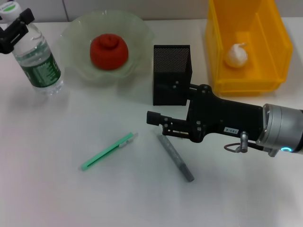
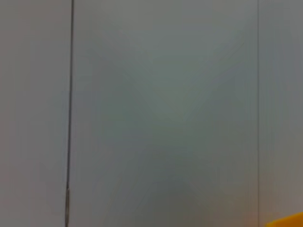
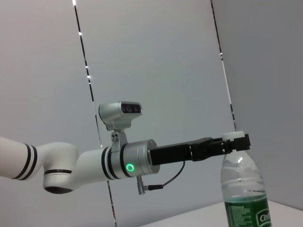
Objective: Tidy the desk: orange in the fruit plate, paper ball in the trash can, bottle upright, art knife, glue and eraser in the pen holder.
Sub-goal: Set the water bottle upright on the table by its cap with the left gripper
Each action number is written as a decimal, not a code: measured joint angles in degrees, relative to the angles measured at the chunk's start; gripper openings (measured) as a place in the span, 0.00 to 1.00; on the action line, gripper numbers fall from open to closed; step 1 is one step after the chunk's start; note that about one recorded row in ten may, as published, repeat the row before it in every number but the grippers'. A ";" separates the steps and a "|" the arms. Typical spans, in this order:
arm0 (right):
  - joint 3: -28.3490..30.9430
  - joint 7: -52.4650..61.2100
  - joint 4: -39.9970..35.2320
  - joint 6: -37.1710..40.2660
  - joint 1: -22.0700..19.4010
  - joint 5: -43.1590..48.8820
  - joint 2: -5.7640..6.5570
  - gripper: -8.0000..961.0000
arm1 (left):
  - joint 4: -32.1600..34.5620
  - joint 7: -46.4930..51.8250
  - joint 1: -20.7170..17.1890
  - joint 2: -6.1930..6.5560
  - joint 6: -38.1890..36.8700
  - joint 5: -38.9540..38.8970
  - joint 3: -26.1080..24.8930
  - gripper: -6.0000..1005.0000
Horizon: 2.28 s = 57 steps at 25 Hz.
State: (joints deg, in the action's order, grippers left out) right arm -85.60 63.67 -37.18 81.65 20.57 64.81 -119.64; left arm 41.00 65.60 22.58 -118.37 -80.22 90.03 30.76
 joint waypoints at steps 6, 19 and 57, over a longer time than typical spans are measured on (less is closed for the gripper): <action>0.00 -0.02 0.90 0.06 0.01 -0.06 -0.01 0.72 | -3.84 -3.50 0.87 -0.13 2.21 -0.90 0.00 0.50; -0.07 -0.05 2.60 1.06 0.36 -2.25 0.02 0.72 | -9.08 -10.60 1.34 -0.04 6.06 -5.75 0.58 0.52; -0.36 -0.04 2.82 1.05 0.52 -2.23 0.02 0.72 | -11.35 -12.17 1.74 0.01 10.11 -5.30 3.94 0.59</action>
State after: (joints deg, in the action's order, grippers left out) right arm -85.96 63.63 -34.37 82.70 21.09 62.58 -119.62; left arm 29.65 53.43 24.32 -118.36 -70.11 84.73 34.70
